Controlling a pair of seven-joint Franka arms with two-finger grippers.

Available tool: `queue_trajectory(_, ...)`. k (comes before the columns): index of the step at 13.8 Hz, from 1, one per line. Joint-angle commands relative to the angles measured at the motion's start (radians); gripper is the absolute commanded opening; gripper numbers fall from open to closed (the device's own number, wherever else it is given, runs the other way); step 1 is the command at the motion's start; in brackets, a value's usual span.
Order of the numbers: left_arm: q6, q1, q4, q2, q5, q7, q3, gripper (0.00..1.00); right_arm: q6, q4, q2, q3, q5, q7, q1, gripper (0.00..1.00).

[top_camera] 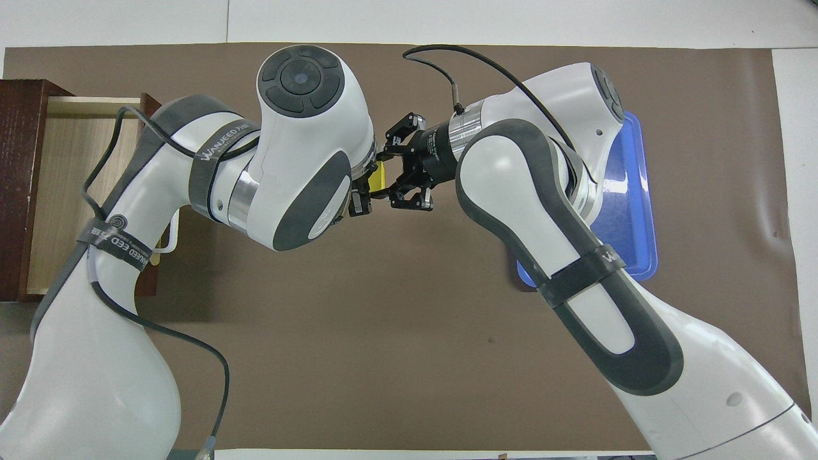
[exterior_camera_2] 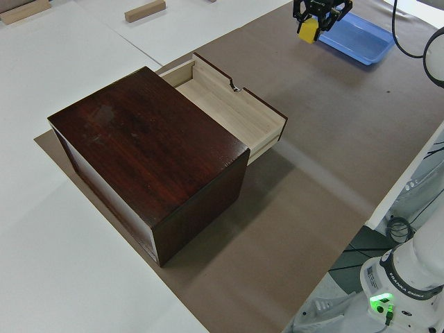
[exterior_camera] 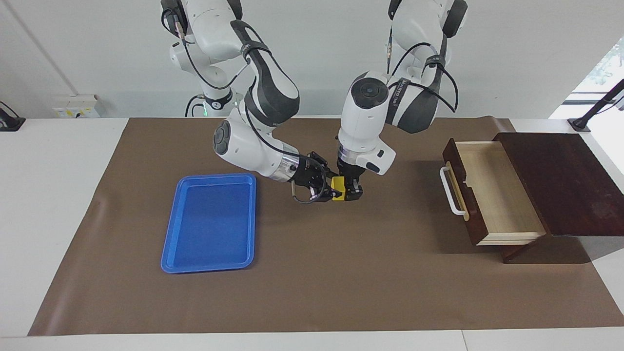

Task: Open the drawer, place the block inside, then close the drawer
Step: 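Grasp the cube with the left gripper and open the right gripper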

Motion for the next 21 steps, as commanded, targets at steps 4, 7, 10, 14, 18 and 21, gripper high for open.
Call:
queue_trajectory(4,-0.006,-0.018,-0.002,-0.001,0.023,-0.025,0.016,0.00,0.013,-0.011,-0.007,0.004,0.021,0.017,-0.008,0.02)
queue_trajectory(7,-0.006,-0.021,0.000,-0.001,0.023,-0.025,0.016,0.00,0.013,-0.011,-0.007,0.004,0.021,0.018,-0.008,0.48)
queue_trajectory(10,-0.004,-0.020,-0.002,-0.001,0.024,-0.025,0.016,0.00,0.013,-0.014,-0.007,0.004,0.021,0.021,-0.008,0.71)
queue_trajectory(14,0.004,-0.020,-0.002,-0.001,0.024,-0.024,0.016,0.00,0.016,-0.017,-0.009,0.003,0.021,0.020,-0.003,0.85)
queue_trajectory(18,0.005,-0.018,-0.002,-0.001,0.023,-0.021,0.016,0.00,0.015,-0.017,-0.009,0.004,0.019,0.020,-0.003,0.87)
queue_trajectory(21,-0.001,-0.010,-0.002,-0.001,0.024,-0.016,0.016,0.00,0.010,-0.017,-0.009,0.003,0.019,0.018,-0.011,0.88)
